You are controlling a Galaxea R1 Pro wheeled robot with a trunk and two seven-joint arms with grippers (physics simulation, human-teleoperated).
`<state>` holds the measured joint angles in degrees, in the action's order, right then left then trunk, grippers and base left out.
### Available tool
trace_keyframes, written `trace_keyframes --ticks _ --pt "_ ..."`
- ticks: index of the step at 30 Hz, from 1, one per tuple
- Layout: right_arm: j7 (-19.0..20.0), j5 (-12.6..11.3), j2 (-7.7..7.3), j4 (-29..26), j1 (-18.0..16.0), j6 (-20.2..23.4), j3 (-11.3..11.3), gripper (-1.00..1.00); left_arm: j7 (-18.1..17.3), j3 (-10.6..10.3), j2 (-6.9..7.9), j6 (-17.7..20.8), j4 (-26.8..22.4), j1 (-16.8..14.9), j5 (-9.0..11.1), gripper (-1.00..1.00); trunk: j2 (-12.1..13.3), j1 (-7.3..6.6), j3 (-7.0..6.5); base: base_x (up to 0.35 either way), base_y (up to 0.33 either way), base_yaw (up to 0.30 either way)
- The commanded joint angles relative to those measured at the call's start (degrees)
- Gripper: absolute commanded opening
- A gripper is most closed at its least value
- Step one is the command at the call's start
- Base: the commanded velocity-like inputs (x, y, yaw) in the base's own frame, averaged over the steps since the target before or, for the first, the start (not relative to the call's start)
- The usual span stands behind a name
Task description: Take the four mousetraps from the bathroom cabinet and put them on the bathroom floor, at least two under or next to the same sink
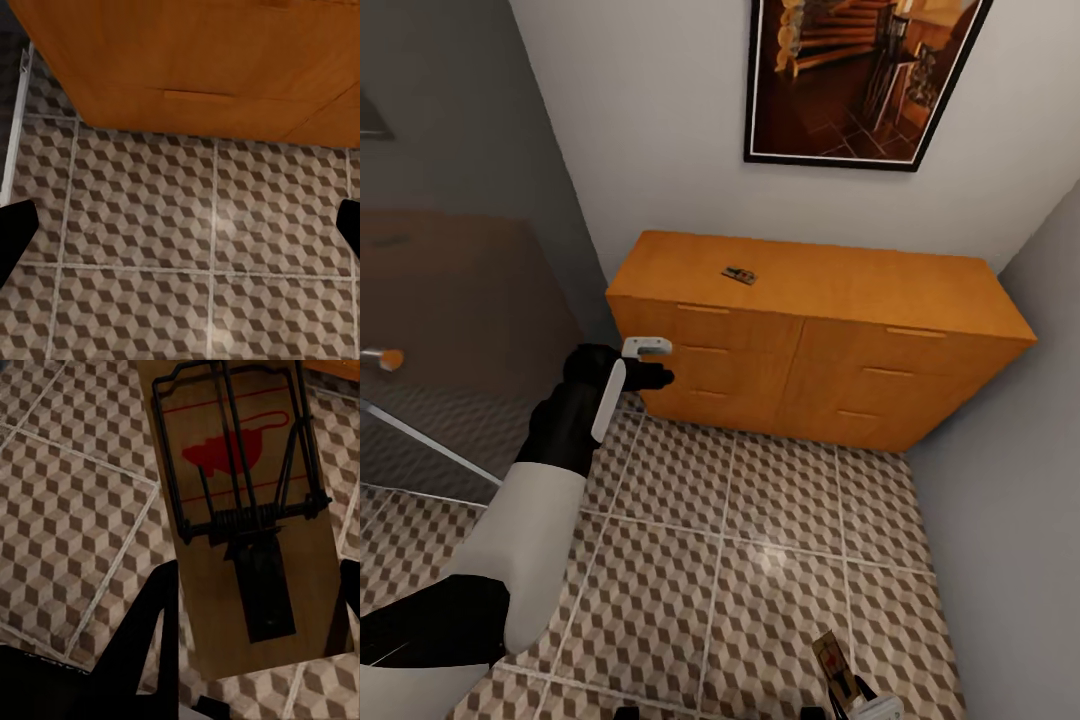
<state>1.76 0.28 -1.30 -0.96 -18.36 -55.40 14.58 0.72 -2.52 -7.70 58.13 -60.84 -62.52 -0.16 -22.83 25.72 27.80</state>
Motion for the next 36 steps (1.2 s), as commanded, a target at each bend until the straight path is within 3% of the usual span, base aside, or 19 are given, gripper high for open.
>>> trace_keyframes --ticks 1,11,36 --pt "0.34 -0.1 -0.02 -0.01 -0.01 -0.14 -0.07 -1.0 0.08 -0.03 -0.05 0.23 0.0 -0.05 -0.01 1.0 -0.09 0.06 0.11 0.309 -0.142 0.273" --pt "0.35 -0.1 0.0 -0.01 -0.01 -0.11 -0.07 -1.0 0.08 -0.5 -0.12 0.2 -0.08 -0.05 -0.01 1.0 -0.09 0.06 0.29 0.252 -0.122 0.168" --pt "0.35 -0.1 0.04 -0.01 -0.01 -0.06 -0.07 -1.0 0.08 -2.31 -0.12 0.23 -2.91 -0.05 -0.02 1.0 -0.09 0.06 0.3 0.007 -0.004 0.003"
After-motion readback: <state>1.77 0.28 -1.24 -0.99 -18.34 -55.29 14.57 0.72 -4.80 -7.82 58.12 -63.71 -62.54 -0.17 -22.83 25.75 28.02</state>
